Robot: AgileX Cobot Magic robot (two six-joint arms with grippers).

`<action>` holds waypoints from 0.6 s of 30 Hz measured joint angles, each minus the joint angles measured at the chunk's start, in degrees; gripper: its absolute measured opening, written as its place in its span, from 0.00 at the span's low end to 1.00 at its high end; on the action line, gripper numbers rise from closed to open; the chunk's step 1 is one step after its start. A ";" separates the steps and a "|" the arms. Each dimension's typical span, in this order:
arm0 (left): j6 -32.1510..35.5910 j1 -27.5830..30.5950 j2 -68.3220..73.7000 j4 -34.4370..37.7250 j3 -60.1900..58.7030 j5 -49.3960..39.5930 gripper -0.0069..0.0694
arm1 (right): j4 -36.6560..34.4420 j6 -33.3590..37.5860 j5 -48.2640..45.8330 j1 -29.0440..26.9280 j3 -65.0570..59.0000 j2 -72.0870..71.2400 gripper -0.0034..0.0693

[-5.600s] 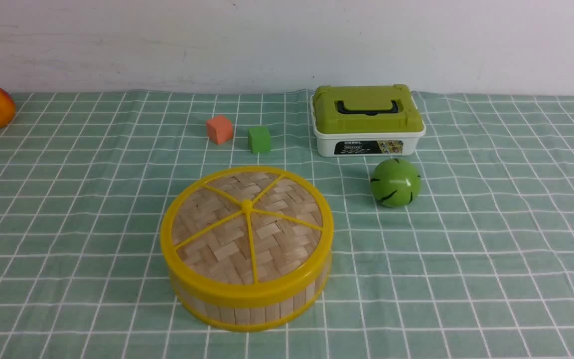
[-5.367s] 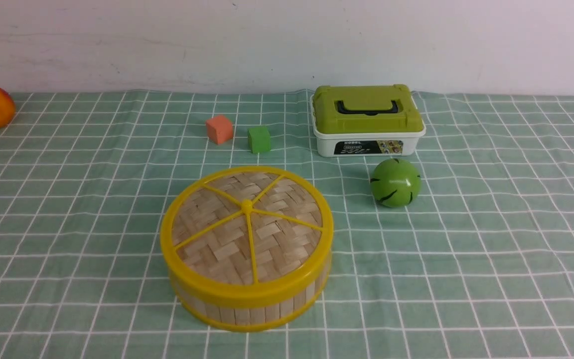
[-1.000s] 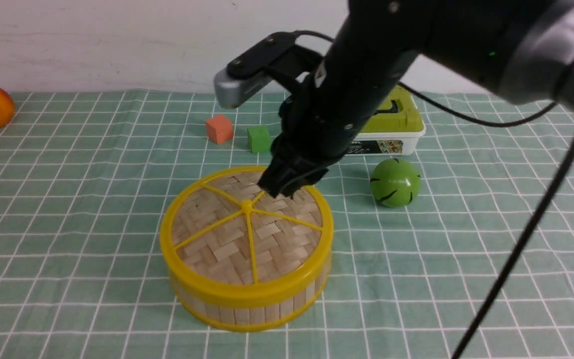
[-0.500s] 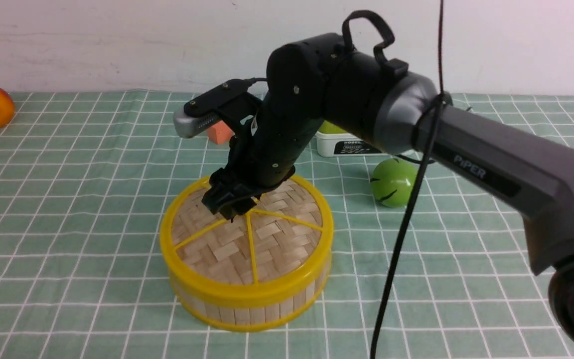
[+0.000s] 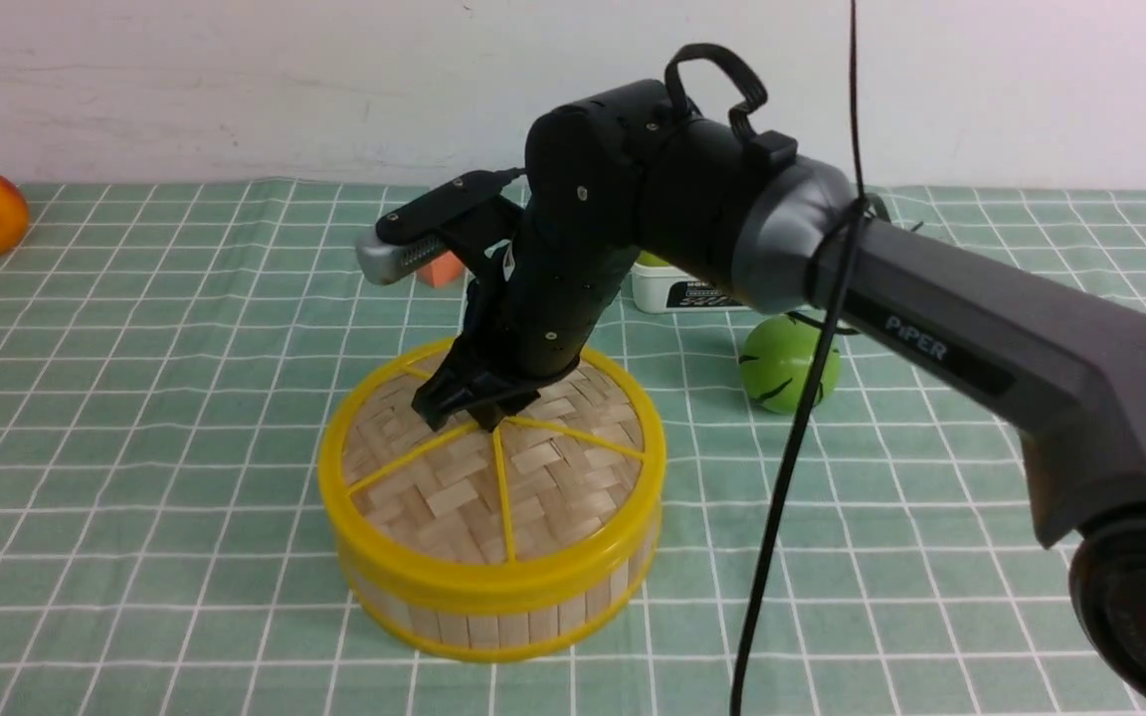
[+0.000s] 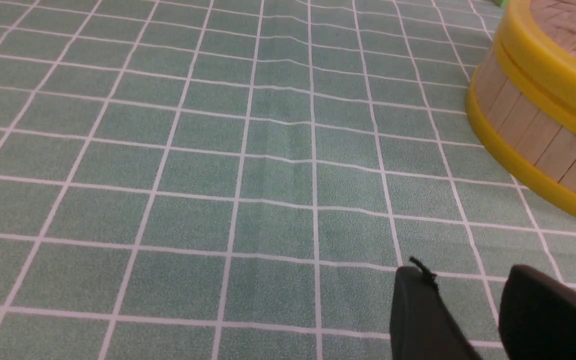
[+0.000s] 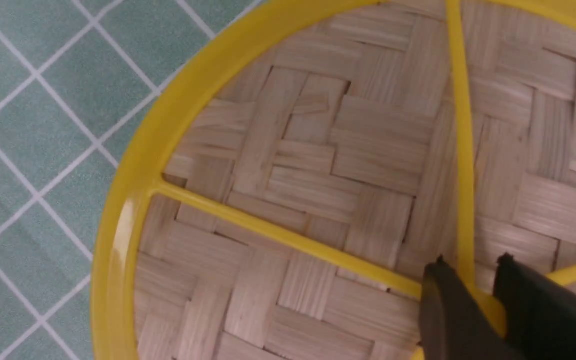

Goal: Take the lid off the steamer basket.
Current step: Use the right arm to lift the lid of the steamer, then use the right arm to place the steamer lid on the table

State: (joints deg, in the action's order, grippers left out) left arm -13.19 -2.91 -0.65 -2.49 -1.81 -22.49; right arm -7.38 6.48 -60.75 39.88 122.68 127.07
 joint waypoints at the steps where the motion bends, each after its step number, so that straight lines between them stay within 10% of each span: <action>1: 0.00 0.00 0.00 0.00 0.00 0.00 0.40 | 0.07 0.00 -0.69 0.00 0.41 -0.82 0.16; 13: 0.00 0.00 0.00 0.00 0.00 0.00 0.40 | 1.81 3.57 -10.56 -8.00 -2.92 -23.66 0.16; 18: 0.00 0.00 0.00 0.00 0.00 0.00 0.40 | 2.27 3.69 -8.33 -15.23 -27.13 -37.73 0.16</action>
State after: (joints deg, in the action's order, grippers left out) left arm -13.19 -2.91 -0.65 -2.49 -1.81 -22.49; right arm -5.11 10.17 -69.08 24.65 95.55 89.34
